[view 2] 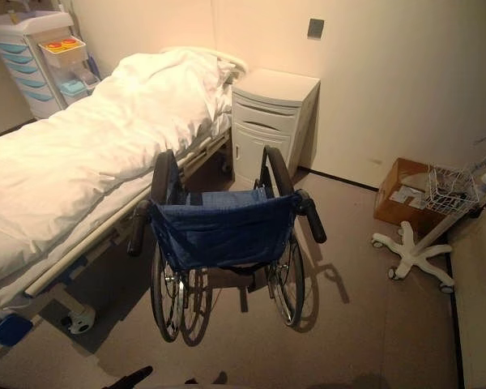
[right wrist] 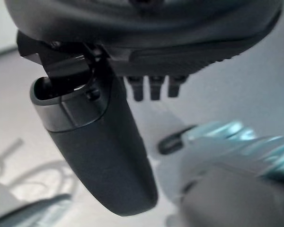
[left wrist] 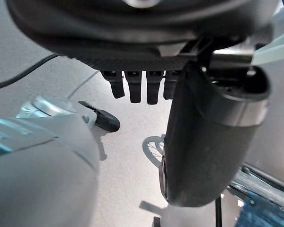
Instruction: Push the wheelchair next to the bed
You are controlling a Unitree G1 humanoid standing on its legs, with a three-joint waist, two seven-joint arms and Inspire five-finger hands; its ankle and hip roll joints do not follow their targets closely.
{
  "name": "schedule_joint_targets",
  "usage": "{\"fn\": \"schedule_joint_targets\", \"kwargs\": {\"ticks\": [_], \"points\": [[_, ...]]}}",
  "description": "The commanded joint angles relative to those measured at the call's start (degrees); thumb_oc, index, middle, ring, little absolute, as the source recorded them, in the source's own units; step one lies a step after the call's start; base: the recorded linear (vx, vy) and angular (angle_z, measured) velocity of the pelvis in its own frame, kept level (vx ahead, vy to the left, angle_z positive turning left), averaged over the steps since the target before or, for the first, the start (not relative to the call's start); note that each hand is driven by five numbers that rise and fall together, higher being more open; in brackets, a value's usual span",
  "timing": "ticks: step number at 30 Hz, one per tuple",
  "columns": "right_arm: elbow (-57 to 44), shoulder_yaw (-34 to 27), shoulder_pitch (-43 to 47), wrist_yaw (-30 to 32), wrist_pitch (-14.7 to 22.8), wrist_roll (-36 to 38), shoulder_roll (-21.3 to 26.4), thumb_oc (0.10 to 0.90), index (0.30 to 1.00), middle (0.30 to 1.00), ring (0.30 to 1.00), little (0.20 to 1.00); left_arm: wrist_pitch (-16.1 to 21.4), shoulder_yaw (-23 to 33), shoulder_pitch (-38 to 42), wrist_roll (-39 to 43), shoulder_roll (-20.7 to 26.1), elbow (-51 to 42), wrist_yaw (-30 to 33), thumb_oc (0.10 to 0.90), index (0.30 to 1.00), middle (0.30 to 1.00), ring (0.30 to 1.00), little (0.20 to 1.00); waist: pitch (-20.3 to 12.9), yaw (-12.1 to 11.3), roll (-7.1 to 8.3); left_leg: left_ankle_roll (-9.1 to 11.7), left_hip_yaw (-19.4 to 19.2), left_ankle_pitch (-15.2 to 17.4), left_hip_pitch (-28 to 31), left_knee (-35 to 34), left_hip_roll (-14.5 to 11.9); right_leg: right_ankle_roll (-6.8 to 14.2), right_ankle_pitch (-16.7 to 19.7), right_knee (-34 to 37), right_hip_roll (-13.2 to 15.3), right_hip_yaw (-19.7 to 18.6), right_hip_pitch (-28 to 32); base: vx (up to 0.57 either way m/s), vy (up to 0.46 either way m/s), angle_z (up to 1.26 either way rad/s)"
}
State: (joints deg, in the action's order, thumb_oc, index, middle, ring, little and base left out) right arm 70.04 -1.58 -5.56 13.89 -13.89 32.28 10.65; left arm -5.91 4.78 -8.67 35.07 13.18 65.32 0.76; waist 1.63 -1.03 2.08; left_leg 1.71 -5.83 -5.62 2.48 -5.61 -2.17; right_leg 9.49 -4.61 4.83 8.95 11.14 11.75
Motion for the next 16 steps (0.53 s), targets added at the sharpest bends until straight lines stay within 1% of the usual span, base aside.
{"fn": "schedule_joint_targets", "kwargs": {"ticks": [1, 2, 5, 6, 12, 16], "points": [[1.6, 3.8, 2.9, -8.1, 1.8, -7.0, 1.1, 0.800, 0.900, 0.900, 0.900, 0.900, 1.3, -0.6, 4.2, -1.9, -0.8, 4.2, -1.1, 0.800, 0.900, 0.900, 0.900, 0.900, 1.7, -1.5, -2.07, 0.6, -0.5, 6.0, 3.8, 1.6, -0.4, -2.4, 6.1, -1.9, -1.7, 0.8, -6.1, 0.00, 0.000, 0.00], [1.6, 4.9, 2.7, -10.6, 1.2, -6.6, 0.8, 0.800, 0.900, 0.900, 0.900, 0.900, 0.4, -1.4, 4.4, -3.5, -1.0, 5.4, -1.6, 0.800, 0.900, 0.900, 0.900, 0.900, 1.7, -1.4, -2.02, 0.5, -0.4, 6.0, 3.7, 1.5, -0.3, -2.4, 6.1, -2.0, -1.7, 0.9, -6.2, 0.00, 0.000, 0.00], [2.3, 5.4, 2.4, -14.0, 0.6, -6.3, 0.6, 0.800, 0.900, 0.900, 0.900, 0.900, -1.0, -3.4, 4.6, -5.4, -1.4, 7.3, -3.5, 0.800, 0.900, 0.900, 0.900, 0.900, 1.5, -1.0, -1.99, 0.4, -0.6, 6.1, 3.6, 1.5, -0.3, -2.3, 6.0, -2.1, -1.8, 0.9, -6.4, -0.02, 0.008, 0.07], [3.0, 5.3, 2.2, -15.3, 0.6, -6.7, 0.8, 0.800, 0.900, 0.900, 0.900, 0.900, -2.5, -4.5, 4.6, -6.8, -1.6, 8.0, -3.8, 0.800, 0.900, 0.900, 0.900, 0.900, 1.4, -0.9, -2.03, 0.4, -0.9, 6.1, 3.4, 1.6, -0.3, -2.2, 6.0, -2.2, -1.8, 0.9, -6.6, -0.03, 0.012, 0.06], [4.4, 6.2, 2.8, -16.4, 1.3, -8.8, 0.4, 0.800, 0.900, 0.900, 0.900, 0.900, -4.8, -6.1, 5.4, -5.8, -2.0, 9.2, -4.2, 0.800, 0.900, 0.900, 0.900, 0.900, 1.3, -0.5, -2.22, 0.3, -1.0, 6.1, 3.5, 1.0, -0.2, -2.3, 5.9, -2.2, -2.1, 1.0, -6.7, -0.01, 0.002, 0.01], [4.9, 6.6, 3.3, -16.4, 1.0, -8.6, 0.4, 0.800, 0.900, 0.900, 0.900, 0.900, -4.6, -6.7, 5.6, -5.5, -2.0, 9.6, -4.8, 0.800, 0.900, 0.900, 0.900, 0.900, 1.2, -0.4, -2.28, 0.3, -1.1, 6.1, 3.5, 0.9, -0.2, -2.3, 5.9, -2.3, -2.1, 0.8, -6.8, 0.00, 0.000, 0.00]]}}
